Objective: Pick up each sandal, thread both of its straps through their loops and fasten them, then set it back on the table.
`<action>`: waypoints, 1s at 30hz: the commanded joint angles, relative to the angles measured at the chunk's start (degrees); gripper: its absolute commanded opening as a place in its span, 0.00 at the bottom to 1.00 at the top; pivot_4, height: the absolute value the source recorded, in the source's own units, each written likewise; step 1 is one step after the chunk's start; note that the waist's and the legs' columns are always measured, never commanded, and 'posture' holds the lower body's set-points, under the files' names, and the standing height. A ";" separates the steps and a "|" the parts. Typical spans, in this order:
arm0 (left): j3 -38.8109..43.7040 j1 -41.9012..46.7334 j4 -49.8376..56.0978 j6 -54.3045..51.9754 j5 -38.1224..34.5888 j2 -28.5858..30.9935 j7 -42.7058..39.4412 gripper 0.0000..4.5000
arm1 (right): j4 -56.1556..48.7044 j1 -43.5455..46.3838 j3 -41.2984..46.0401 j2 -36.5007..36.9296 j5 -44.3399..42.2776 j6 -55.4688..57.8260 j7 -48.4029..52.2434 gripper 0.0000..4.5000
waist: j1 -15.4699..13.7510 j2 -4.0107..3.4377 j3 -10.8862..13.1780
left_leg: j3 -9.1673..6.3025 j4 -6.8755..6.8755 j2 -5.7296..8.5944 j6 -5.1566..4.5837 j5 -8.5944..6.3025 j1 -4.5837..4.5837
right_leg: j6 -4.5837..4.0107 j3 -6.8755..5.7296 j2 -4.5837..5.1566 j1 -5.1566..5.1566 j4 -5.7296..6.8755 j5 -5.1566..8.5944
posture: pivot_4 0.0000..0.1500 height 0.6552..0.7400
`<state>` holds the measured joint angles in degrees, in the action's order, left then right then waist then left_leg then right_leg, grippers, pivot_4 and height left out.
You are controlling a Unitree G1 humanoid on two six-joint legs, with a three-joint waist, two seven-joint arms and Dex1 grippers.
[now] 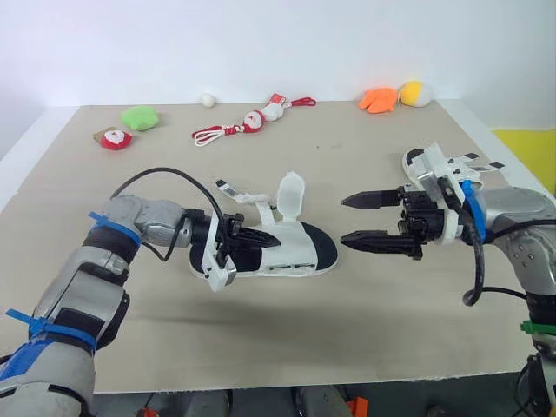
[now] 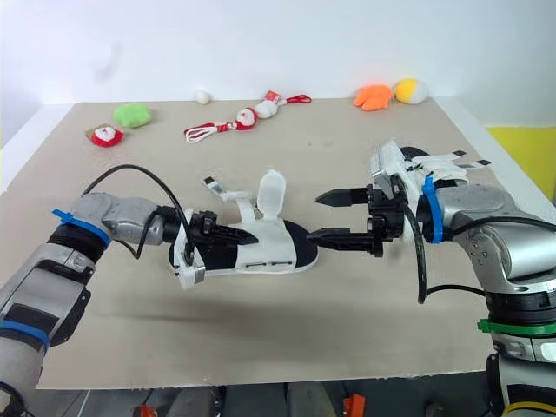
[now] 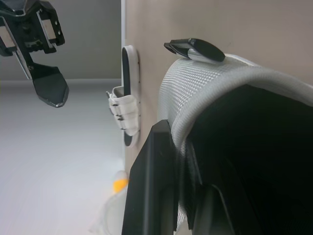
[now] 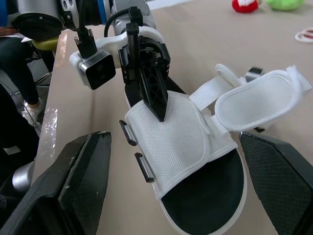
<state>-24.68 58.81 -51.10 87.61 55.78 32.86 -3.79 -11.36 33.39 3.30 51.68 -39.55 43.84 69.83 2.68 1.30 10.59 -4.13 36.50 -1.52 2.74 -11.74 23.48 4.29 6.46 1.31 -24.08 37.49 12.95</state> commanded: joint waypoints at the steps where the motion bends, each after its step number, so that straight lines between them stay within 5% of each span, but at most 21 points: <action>1: -0.50 0.16 -0.48 -0.42 -1.34 0.59 2.71 0.02 | -2.51 0.30 2.02 1.36 -0.83 0.19 -0.40 1.00 | -0.05 0.00 0.00 | 0.00 0.00 0.00 0.00 0.00 0.00 | 0.00 0.00 0.00 0.00 0.00 0.00 | 1.00 1.00; 4: -1.08 0.10 -1.15 -1.39 -2.77 0.72 2.41 0.02 | -2.16 0.96 1.55 1.16 -0.76 0.22 -0.47 1.00 | -0.05 0.00 0.00 | 0.00 0.01 0.01 0.00 0.00 0.00 | 0.01 0.00 0.00 0.01 0.00 -0.01 | 1.00 1.00; 7: -1.11 -0.61 -1.13 -2.19 -4.78 1.53 1.42 0.16 | -1.56 1.64 1.05 0.85 -0.57 0.01 -0.17 1.00 | -0.02 0.00 0.00 | 0.00 0.02 0.01 0.00 0.00 -0.01 | 0.02 0.01 0.00 0.02 0.00 -0.02 | 1.00 1.00; 16: -1.30 -6.16 2.01 -5.23 -18.31 6.90 -5.13 0.99 | -0.24 2.07 -0.15 -0.28 -0.09 -0.73 0.30 1.00 | -0.02 0.00 0.00 | 0.00 0.03 -0.02 0.00 0.01 -0.04 | 0.01 0.01 -0.01 0.05 0.02 -0.03 | 1.00 1.00; 20: -3.27 -12.59 7.44 -13.53 -38.66 11.45 -16.03 1.00 | 1.91 1.86 -1.18 -0.66 3.33 -3.39 -0.65 1.00 | 0.20 -0.01 -0.01 | 0.00 0.03 -0.03 0.01 0.01 -0.06 | 0.01 0.01 -0.01 0.05 0.03 -0.03 | 1.00 1.00; 23: -2.22 -21.01 21.45 -29.02 -60.17 15.25 -27.16 1.00 | 3.34 1.06 -2.36 -1.28 6.90 -6.32 -1.79 1.00 | 0.34 -0.02 0.00 | 0.05 -0.03 -0.10 0.01 0.00 -0.11 | -0.01 0.00 -0.02 -0.01 0.09 -0.02 | 1.00 1.00; 30: 10.13 -34.60 52.47 -77.98 -98.20 18.89 -33.54 1.00 | 6.27 -1.75 -6.00 -4.18 15.20 -15.02 -4.45 0.31 | 0.04 -0.02 0.03 | 0.03 0.02 -0.14 -0.03 0.03 -0.13 | -0.11 0.00 -0.09 -0.09 0.51 0.18 | 1.00 1.00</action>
<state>-18.27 24.28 -4.15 17.46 -35.05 51.37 -37.88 -4.77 31.53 -2.83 47.55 -25.28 30.83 65.83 2.72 1.28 10.62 -4.10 36.56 -1.64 2.67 -11.69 23.35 4.17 6.46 1.23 -24.16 38.03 13.13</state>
